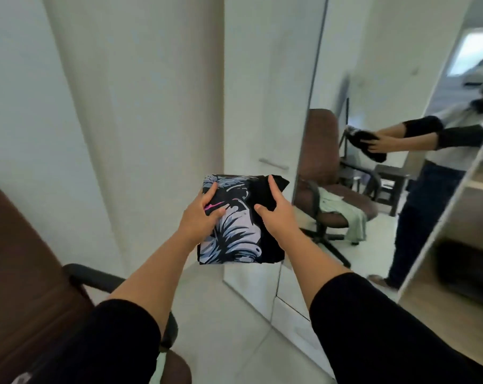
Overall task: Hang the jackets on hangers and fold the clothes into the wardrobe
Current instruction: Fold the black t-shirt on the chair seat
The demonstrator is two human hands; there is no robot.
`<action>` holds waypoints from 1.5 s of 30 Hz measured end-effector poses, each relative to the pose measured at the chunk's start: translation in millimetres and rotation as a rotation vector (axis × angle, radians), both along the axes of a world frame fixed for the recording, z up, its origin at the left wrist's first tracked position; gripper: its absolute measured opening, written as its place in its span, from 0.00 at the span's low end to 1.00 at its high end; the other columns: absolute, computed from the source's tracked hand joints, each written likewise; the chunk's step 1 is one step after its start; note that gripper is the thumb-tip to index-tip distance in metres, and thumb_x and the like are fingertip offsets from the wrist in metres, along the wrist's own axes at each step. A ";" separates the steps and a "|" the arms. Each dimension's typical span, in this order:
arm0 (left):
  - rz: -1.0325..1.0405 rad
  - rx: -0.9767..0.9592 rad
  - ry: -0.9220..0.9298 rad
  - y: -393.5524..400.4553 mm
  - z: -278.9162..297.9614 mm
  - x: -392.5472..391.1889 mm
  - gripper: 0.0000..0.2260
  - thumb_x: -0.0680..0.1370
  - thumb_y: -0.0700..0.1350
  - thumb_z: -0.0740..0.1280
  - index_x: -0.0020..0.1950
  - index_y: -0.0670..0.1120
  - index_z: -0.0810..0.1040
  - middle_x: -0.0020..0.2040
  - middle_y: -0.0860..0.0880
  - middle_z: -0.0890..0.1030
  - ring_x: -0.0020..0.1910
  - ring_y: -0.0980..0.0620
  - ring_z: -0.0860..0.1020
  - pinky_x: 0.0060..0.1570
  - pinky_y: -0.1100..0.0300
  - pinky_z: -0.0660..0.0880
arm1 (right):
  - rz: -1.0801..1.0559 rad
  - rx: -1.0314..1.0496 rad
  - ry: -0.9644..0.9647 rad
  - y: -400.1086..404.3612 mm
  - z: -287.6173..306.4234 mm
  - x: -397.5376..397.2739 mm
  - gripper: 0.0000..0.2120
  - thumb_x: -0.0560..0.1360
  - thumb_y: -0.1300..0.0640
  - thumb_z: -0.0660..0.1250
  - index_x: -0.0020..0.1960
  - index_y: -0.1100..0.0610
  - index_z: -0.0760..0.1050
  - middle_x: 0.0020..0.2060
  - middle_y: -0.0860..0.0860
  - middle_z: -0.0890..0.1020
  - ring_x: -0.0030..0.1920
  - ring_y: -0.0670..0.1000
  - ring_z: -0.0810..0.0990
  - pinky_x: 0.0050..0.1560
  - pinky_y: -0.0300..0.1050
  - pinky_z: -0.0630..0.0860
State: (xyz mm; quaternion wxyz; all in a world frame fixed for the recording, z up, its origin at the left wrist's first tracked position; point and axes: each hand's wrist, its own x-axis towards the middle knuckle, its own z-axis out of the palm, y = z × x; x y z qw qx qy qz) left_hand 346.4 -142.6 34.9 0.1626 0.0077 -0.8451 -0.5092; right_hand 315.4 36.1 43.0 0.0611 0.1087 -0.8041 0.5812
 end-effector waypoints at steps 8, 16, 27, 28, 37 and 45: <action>-0.395 -0.035 0.024 249.5 1.5 -63.5 0.28 0.76 0.49 0.68 0.73 0.60 0.60 0.72 0.50 0.68 0.67 0.50 0.71 0.68 0.51 0.67 | -0.397 -0.025 -0.029 248.8 9.2 10.2 0.35 0.76 0.61 0.66 0.75 0.41 0.55 0.64 0.52 0.74 0.57 0.48 0.74 0.58 0.40 0.71; -0.619 -0.070 0.005 444.2 -19.7 -82.9 0.29 0.77 0.47 0.67 0.75 0.56 0.58 0.71 0.48 0.69 0.66 0.49 0.71 0.68 0.54 0.66 | -0.688 -0.011 -0.104 424.8 -7.8 28.5 0.34 0.76 0.60 0.66 0.74 0.39 0.55 0.67 0.54 0.71 0.65 0.54 0.71 0.68 0.49 0.68; -0.822 -0.132 -0.175 560.5 -89.6 -129.3 0.30 0.76 0.51 0.67 0.73 0.64 0.57 0.72 0.48 0.68 0.67 0.47 0.71 0.67 0.47 0.68 | -0.863 -0.073 -0.250 525.2 -74.4 19.7 0.34 0.76 0.59 0.66 0.73 0.37 0.54 0.70 0.52 0.67 0.66 0.54 0.71 0.67 0.52 0.69; -0.829 -0.146 -0.191 567.8 -97.5 -134.3 0.30 0.76 0.51 0.67 0.74 0.63 0.57 0.72 0.48 0.68 0.67 0.47 0.71 0.68 0.48 0.67 | -0.879 -0.078 -0.272 531.0 -83.5 15.2 0.34 0.76 0.58 0.66 0.73 0.36 0.54 0.71 0.52 0.67 0.67 0.54 0.70 0.67 0.53 0.69; -0.852 -0.201 -0.403 625.0 -199.1 -179.6 0.31 0.76 0.50 0.68 0.74 0.62 0.57 0.67 0.49 0.72 0.51 0.45 0.79 0.49 0.52 0.79 | -0.902 -0.023 -0.422 590.3 -180.5 -29.5 0.34 0.76 0.61 0.66 0.75 0.42 0.54 0.69 0.52 0.70 0.65 0.52 0.72 0.60 0.37 0.67; -0.796 -0.255 -0.499 684.5 -295.0 -240.8 0.30 0.77 0.47 0.67 0.75 0.59 0.57 0.60 0.42 0.77 0.44 0.43 0.80 0.37 0.61 0.77 | -0.867 0.044 -0.548 652.9 -291.6 -105.8 0.34 0.76 0.59 0.66 0.75 0.43 0.54 0.62 0.58 0.76 0.56 0.58 0.79 0.55 0.44 0.74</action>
